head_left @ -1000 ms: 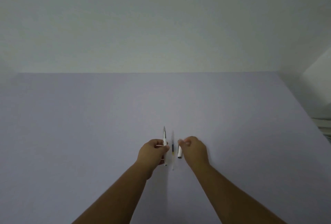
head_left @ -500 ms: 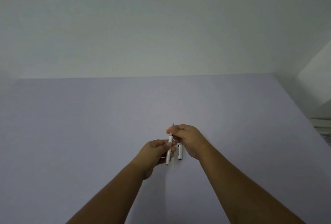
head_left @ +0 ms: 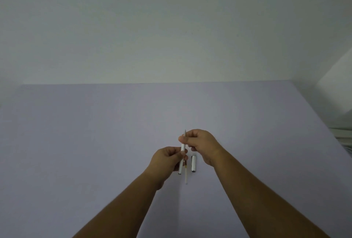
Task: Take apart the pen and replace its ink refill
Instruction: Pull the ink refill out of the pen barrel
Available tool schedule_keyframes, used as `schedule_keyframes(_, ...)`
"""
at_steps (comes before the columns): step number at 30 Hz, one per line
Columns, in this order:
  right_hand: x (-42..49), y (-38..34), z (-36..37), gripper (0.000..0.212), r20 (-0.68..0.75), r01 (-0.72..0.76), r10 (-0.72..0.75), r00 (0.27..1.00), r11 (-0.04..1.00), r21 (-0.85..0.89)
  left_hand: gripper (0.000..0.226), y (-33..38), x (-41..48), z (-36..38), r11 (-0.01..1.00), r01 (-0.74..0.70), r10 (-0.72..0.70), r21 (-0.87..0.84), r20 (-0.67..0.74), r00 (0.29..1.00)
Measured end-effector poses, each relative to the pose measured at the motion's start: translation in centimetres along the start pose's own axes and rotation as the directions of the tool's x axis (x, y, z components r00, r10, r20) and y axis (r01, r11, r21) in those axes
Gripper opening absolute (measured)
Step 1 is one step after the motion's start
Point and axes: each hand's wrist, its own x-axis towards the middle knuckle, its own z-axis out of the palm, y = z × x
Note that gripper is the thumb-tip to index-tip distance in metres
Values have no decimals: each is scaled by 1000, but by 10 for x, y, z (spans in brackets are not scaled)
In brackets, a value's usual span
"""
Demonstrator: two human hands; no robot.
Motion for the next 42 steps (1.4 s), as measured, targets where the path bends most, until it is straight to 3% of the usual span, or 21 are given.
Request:
schedule_keyframes(5,2,-2,-2,14,57,6,-10,998,998,64,16,1,1,0,1000,-2,2,10,-17,1000)
schedule_keyframes(10,3,1,1,5,-44,17,-16,999,999,31,17,1,1,2,999,-12,12,46,-15,1000)
schedule_keyframes(13,4,0,-1,13,32,11,-13,999,997,78,17,2,1,2,999,-10,11,35,-22,1000)
schedule_keyframes(19,4,3,0,10,-44,-14,13,999,1000,-9,17,1,1,3,998,-5,7,66,-31,1000)
schedule_keyframes(23,3,0,-2,10,46,-13,11,999,999,43,16,1,1,2,998,-5,7,59,-42,999)
schedule_keyframes(28,2,1,1,13,-48,-37,37,998,999,-17,15,2,-1,3,997,-9,12,81,-35,999)
schedule_keyframes(30,3,0,0,2,-18,-28,28,999,1000,6,16,1,-1,3,997,-7,9,72,-35,999)
schedule_keyframes(33,1,-1,-1,8,27,-36,35,999,999,14,17,0,-2,1,998,-3,6,67,-46,999)
schedule_keyframes(36,-1,-1,2,18,-44,-52,51,998,998,-23,19,1,-3,3,997,-7,10,78,-42,999)
schedule_keyframes(40,-1,-1,1,4,-25,-22,22,999,1000,-7,19,0,-5,3,996,-9,13,86,-45,999)
schedule_keyframes(42,-2,-2,1,10,-8,-35,34,999,999,-17,17,1,-5,2,997,-11,15,77,-47,999)
